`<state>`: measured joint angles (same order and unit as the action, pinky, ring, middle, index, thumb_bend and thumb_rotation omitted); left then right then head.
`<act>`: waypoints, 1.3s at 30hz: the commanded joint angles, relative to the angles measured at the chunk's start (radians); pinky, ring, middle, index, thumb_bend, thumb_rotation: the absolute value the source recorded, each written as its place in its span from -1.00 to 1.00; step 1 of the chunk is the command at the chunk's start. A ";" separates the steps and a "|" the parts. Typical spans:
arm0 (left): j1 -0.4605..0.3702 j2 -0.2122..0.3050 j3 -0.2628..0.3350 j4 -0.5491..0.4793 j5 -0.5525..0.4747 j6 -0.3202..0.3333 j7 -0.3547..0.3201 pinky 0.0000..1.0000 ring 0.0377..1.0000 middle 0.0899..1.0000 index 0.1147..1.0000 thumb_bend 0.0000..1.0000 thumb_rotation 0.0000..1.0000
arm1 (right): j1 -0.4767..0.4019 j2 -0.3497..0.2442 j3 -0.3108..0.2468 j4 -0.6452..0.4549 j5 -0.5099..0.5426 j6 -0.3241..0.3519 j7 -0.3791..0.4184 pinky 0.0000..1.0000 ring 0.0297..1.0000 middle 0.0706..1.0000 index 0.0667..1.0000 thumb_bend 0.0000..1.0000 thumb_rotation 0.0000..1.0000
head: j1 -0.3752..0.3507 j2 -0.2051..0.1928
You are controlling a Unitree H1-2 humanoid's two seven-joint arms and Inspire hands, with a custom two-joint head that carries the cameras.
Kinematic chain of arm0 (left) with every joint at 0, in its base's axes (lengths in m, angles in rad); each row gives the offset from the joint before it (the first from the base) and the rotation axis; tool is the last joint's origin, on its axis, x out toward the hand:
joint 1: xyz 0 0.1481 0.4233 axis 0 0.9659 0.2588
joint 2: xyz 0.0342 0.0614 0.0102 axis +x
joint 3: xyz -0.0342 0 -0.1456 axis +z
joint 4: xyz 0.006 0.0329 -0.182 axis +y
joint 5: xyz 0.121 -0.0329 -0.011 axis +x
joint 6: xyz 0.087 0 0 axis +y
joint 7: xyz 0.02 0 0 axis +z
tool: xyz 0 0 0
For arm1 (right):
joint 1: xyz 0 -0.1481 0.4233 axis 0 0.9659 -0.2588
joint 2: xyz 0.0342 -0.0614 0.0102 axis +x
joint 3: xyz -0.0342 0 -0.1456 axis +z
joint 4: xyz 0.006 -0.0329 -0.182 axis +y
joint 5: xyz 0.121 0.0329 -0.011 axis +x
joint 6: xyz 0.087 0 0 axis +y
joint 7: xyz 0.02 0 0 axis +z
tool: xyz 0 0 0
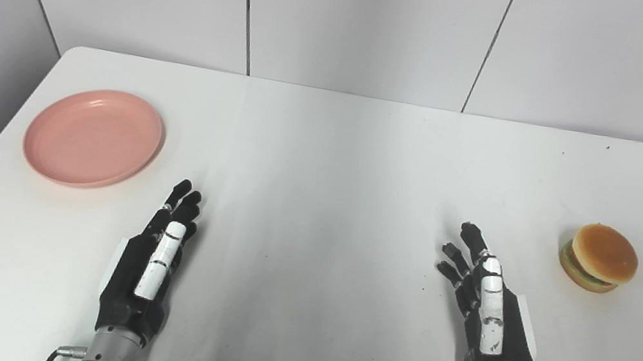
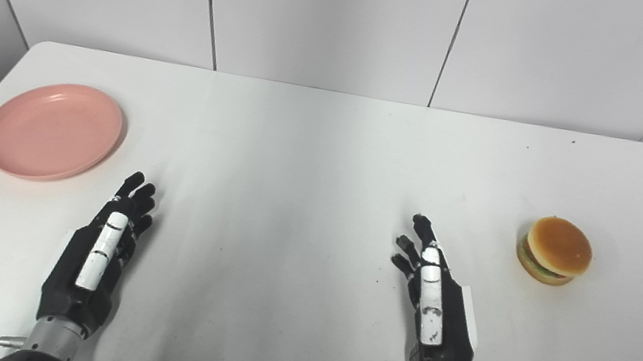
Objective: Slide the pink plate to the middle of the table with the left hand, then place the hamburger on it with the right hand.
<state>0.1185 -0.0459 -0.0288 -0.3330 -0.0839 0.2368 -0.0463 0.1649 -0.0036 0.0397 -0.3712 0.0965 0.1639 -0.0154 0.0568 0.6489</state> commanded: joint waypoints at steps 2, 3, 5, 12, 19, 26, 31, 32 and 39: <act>0.004 0.002 0.000 -0.002 -0.006 -0.026 -0.002 1.00 0.94 0.87 0.81 0.42 0.53 | 0.092 0.021 0.006 -0.020 -0.002 -0.059 0.003 0.75 0.77 0.90 0.78 0.57 1.00 | -0.001 -0.003; 0.006 0.002 -0.001 -0.002 -0.006 -0.026 -0.002 1.00 0.94 0.87 0.81 0.43 0.53 | 0.093 0.021 0.006 -0.017 -0.003 -0.064 0.004 0.75 0.77 0.90 0.78 0.57 1.00 | -0.003 -0.010; 0.006 0.001 -0.001 -0.002 -0.008 -0.026 -0.003 1.00 0.95 0.88 0.82 0.43 0.53 | 0.094 0.021 0.006 -0.014 -0.003 -0.071 0.004 0.75 0.77 0.90 0.78 0.55 1.00 | -0.003 -0.010; -0.011 -0.016 -0.004 0.010 -0.018 -0.035 0.002 1.00 0.93 0.88 0.81 0.45 0.53 | 0.094 0.020 0.007 0.002 -0.008 -0.085 0.004 0.73 0.77 0.89 0.77 0.56 1.00 | -0.013 -0.028; -0.036 -0.013 0.007 0.024 -0.022 -0.069 0.007 0.96 0.90 0.86 0.79 0.50 0.54 | 0.095 0.022 0.008 0.009 -0.011 -0.098 0.003 0.75 0.77 0.89 0.77 0.55 1.00 | -0.010 -0.029; -0.040 -0.003 0.018 0.036 -0.036 -0.096 0.000 0.94 0.90 0.85 0.76 0.54 0.56 | 0.100 0.028 0.013 0.005 -0.011 -0.103 0.001 0.74 0.76 0.88 0.76 0.54 1.00 | -0.019 -0.027; -0.039 0.007 0.011 0.050 -0.036 -0.112 -0.011 0.94 0.89 0.84 0.74 0.55 0.53 | 0.102 0.028 0.015 0.004 -0.013 -0.099 0.000 0.73 0.76 0.88 0.74 0.54 1.00 | -0.017 -0.028; -0.039 0.008 0.010 0.053 -0.034 -0.117 -0.013 0.94 0.89 0.84 0.74 0.54 0.53 | 0.102 0.027 0.015 0.005 -0.013 -0.101 0.000 0.73 0.76 0.87 0.74 0.53 1.00 | -0.015 -0.030; -0.031 0.002 -0.007 0.079 -0.023 -0.148 -0.013 0.94 0.89 0.83 0.71 0.48 0.51 | 0.100 0.017 0.008 0.022 0.004 -0.108 0.009 0.75 0.78 0.89 0.76 0.53 1.00 | 0.013 -0.076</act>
<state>0.0982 -0.0442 -0.0264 -0.2506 -0.1133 0.1251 -0.0489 0.1682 -0.0019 0.0466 -0.3345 0.0926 0.1124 -0.0154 0.0689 0.5724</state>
